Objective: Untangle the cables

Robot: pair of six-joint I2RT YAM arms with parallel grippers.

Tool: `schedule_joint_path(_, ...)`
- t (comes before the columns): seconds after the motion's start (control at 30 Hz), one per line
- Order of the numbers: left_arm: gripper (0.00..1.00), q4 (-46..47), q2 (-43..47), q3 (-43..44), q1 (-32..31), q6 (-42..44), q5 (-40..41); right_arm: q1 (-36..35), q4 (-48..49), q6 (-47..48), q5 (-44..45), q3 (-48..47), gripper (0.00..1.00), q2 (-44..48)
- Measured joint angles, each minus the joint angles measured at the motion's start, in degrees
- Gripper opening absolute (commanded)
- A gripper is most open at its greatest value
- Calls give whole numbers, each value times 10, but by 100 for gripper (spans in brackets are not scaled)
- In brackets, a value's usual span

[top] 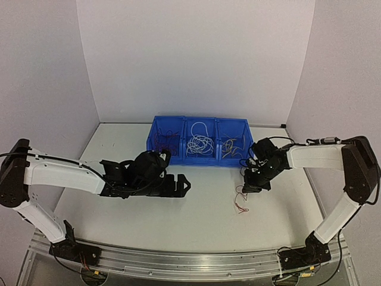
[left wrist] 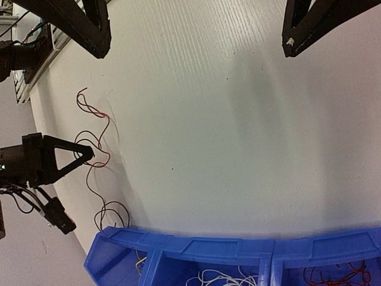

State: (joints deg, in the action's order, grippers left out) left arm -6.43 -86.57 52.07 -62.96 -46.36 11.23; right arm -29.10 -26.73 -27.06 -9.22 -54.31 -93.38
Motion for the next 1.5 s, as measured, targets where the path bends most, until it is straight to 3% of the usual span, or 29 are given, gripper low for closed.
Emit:
schedule_joint_path(0.17, 100, 10, 34, -25, 0, 14, 10, -4, 1, 50, -109, -29, 0, 50)
schedule_joint_path(0.37, 100, 80, 84, -57, 0, 97, -23, -14, 5, 76, -248, -78, 0, 149)
schedule_joint_path(0.6, 100, 154, 116, -76, 0, 168, -65, -19, 14, 68, -328, -167, 0, 167)
schedule_joint_path(0.83, 100, 137, 174, -112, -1, 146, -15, -31, 22, 57, -346, -306, 0, 84)
schedule_joint_path(1.1, 100, 31, 284, -193, -1, 33, 96, -61, 19, 49, -354, -480, 0, -58)
schedule_joint_path(1.5, 100, -67, 279, -200, -1, -64, 169, -75, 24, 45, -332, -778, 0, -272)
